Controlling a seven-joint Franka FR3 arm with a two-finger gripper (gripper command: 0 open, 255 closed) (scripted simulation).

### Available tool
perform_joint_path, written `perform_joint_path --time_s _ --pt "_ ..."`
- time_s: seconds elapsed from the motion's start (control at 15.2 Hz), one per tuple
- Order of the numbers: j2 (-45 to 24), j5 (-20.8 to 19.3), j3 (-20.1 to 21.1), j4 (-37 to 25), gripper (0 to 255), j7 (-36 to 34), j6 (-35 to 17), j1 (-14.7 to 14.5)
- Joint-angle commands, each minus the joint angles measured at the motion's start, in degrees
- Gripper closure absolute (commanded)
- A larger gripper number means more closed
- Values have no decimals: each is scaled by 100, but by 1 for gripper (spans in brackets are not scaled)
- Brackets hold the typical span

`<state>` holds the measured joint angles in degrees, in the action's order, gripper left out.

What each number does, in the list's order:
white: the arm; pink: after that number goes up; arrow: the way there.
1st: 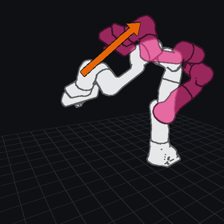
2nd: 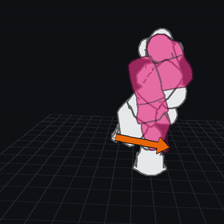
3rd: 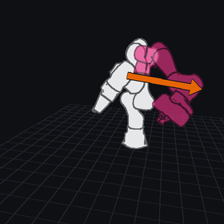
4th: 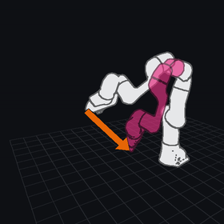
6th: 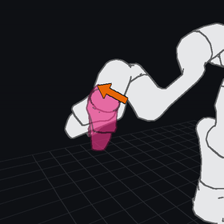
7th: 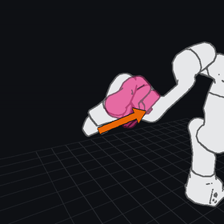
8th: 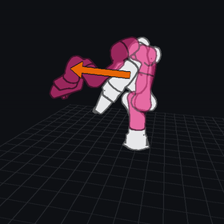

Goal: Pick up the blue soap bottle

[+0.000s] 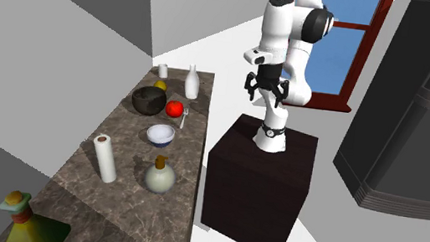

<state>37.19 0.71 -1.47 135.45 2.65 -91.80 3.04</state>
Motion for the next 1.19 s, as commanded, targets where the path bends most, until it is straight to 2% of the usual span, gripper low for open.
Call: perform_joint_path --time_s 0.0,0.53,1.12 --pt "-260 -115 -141 45 0 136 -319 87" --pt "-1551 -386 -620 -153 0 556 -1462 365" --pt "-3254 -359 -1095 -908 0 1061 -2471 630"
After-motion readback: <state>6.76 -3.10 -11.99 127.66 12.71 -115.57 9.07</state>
